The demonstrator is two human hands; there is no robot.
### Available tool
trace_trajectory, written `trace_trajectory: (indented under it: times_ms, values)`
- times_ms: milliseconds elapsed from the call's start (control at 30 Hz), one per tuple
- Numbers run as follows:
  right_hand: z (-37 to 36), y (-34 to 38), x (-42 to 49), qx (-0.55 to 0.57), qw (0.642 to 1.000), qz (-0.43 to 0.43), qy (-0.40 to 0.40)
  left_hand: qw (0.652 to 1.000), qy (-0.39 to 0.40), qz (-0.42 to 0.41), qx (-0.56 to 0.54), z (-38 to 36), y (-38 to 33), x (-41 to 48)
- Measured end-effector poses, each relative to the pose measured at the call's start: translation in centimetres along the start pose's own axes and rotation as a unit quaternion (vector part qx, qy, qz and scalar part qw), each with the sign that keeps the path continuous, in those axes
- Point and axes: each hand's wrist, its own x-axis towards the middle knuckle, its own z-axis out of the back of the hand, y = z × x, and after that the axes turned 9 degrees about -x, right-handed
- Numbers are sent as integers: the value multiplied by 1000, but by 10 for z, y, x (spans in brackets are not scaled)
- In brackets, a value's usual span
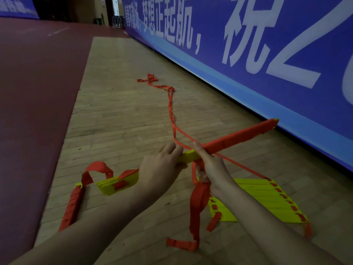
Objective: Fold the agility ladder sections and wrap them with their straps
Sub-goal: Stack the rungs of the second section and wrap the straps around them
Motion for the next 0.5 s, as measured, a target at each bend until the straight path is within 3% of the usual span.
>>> trace_trajectory:
  times_ms: [67,133,200,300,367,500]
  values:
    - [4,3,2,28,999,0,19,993,49,65,-81,1,-3,4]
    - [11,8,3,39,998,19,34,961,116,151,-199,4,-3,9]
    - [16,13,4,51,996,46,57,901,198,224,-314,11,-2,17]
    - [18,20,2,57,991,88,86,760,340,312,-458,24,2,18]
    - [19,24,2,73,986,115,101,690,397,326,-511,31,10,15]
    - [25,28,0,98,976,139,136,626,385,294,-611,32,24,7]
